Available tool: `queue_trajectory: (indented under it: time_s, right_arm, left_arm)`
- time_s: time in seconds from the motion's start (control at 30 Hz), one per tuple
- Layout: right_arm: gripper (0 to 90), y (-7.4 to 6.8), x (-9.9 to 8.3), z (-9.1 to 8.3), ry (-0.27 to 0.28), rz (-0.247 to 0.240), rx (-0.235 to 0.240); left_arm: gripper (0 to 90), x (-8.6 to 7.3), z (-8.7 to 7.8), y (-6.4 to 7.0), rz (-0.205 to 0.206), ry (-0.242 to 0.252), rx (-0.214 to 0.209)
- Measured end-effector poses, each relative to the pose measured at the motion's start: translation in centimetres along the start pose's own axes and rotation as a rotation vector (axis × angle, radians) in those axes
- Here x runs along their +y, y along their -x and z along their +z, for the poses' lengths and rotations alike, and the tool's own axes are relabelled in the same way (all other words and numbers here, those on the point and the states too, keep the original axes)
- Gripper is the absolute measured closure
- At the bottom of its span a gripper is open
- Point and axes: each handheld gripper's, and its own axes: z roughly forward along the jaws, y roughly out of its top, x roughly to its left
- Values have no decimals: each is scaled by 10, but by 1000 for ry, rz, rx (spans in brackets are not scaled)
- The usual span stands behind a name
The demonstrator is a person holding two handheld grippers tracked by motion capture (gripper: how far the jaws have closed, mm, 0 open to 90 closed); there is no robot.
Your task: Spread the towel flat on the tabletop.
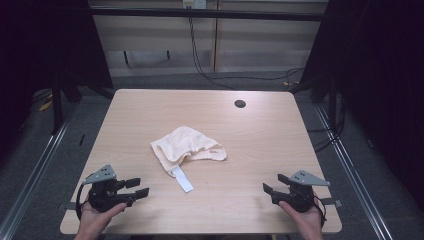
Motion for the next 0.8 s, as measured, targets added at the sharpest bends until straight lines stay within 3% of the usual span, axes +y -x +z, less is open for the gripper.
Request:
queue_trajectory:
  time_s: [0.1,0.17,0.23,0.4,0.47,0.63,0.73,0.8]
  right_arm:
    - [305,0,2,-6,32,10,-26]
    - [303,0,3,-8,25,39,-10]
    - [300,-1,2,-8,1,50,29]
    - [289,-7,6,-7,4,53,59]
    - [285,-9,5,-4,-24,44,69]
    - [276,-12,5,-1,-57,27,72]
    - [268,-16,6,2,-84,2,73]
    - [267,-17,7,5,-91,-4,87]
  left_arm:
    - [422,2,4,1,2,-2,-29]
    - [391,3,6,0,2,-6,-27]
    - [380,4,11,-2,-10,-25,-75]
    - [369,11,15,-1,-18,-5,-50]
    - [370,12,14,4,11,6,1]
    - [370,15,13,5,34,9,-18]
    - [370,23,16,1,71,-14,24]
    - [377,25,19,-4,45,-14,28]
